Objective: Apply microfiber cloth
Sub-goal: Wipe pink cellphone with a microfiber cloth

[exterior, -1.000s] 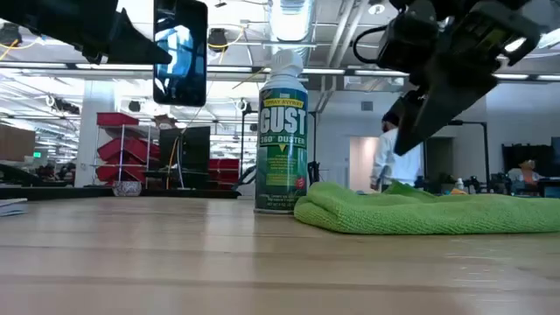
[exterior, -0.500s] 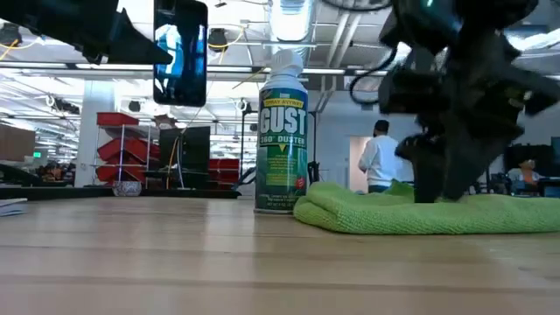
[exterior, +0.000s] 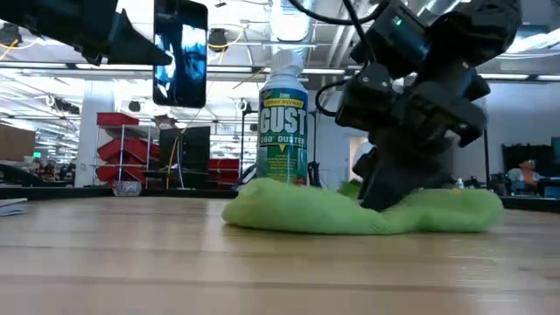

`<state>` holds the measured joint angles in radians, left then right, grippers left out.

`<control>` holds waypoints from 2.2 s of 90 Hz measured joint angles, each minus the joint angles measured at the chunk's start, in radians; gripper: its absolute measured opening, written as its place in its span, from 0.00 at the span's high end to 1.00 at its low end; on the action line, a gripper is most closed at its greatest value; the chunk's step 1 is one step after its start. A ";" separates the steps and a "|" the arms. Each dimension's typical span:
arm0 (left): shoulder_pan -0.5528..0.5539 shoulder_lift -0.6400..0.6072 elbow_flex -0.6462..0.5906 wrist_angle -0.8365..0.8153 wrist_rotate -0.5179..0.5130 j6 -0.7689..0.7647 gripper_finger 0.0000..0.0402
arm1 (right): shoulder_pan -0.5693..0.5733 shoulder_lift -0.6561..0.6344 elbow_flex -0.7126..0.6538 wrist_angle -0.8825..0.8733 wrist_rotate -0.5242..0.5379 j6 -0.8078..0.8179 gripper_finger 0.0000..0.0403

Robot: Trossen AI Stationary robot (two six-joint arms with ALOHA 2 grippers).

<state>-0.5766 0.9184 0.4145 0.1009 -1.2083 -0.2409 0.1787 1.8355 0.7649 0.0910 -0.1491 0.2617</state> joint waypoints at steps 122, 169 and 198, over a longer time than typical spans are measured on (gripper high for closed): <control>0.010 0.000 0.000 0.325 0.045 0.181 0.99 | 0.022 -0.426 0.247 -0.004 0.181 -0.262 1.00; 0.023 0.000 0.000 0.451 0.129 0.301 0.99 | -0.084 -0.115 0.640 0.131 0.136 -0.468 1.00; 0.022 0.000 0.000 0.448 0.129 0.312 0.99 | -0.155 0.036 0.856 0.057 0.037 -0.499 1.00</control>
<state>-0.5545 0.9184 0.4149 0.5488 -1.0797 0.0708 0.0232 1.8710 1.6211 0.1482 -0.1117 -0.2374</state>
